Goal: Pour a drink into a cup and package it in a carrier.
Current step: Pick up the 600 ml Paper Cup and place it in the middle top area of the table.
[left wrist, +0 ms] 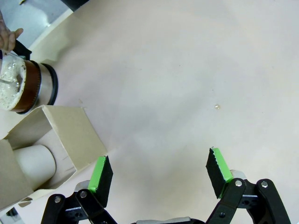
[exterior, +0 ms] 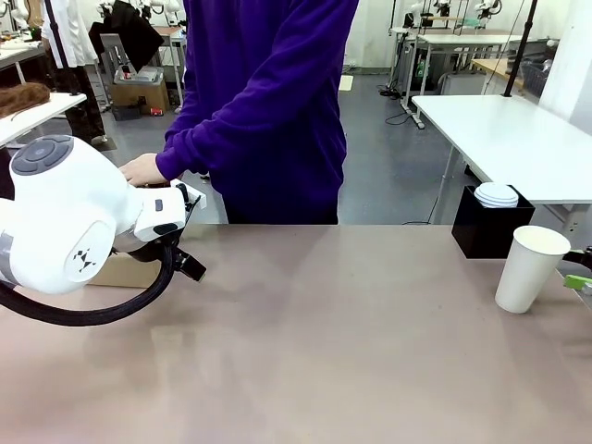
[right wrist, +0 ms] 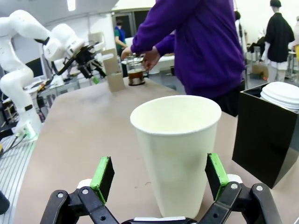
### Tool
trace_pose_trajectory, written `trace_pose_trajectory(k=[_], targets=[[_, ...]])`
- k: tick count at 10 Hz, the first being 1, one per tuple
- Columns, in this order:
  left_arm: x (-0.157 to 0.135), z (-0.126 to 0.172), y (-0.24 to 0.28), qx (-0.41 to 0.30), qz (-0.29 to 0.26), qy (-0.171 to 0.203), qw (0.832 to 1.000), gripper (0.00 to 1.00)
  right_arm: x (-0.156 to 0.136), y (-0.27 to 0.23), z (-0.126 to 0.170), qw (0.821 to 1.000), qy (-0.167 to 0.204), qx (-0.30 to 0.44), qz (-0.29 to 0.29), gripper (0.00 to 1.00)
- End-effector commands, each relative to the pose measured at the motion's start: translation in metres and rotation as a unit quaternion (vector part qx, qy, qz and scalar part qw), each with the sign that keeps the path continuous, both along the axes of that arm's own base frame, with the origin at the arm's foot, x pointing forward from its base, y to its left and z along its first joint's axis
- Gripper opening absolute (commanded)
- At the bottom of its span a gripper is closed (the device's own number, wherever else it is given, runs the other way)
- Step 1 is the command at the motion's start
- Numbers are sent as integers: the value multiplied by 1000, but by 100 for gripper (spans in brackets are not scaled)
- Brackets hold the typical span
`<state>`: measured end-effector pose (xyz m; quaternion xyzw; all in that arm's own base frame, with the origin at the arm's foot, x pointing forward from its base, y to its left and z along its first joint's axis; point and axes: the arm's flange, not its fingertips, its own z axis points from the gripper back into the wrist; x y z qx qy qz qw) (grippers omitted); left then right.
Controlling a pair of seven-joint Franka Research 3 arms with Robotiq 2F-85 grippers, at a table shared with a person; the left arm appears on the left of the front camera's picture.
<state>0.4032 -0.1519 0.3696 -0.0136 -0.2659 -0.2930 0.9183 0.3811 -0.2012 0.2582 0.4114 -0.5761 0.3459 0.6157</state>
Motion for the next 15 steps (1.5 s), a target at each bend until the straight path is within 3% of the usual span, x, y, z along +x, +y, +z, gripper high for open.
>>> trace_pose_trajectory(k=[1,2,15], targets=[[0,0,0,-1,0,0,1000,100,5,11,-8,998,-36,5,-48,100],[0,0,0,-1,0,0,1000,100,9,15,-12,997,-39,-1,-65,100],[0,0,0,-1,0,0,1000,100,58,49,-25,1000,7,7,-17,100]])
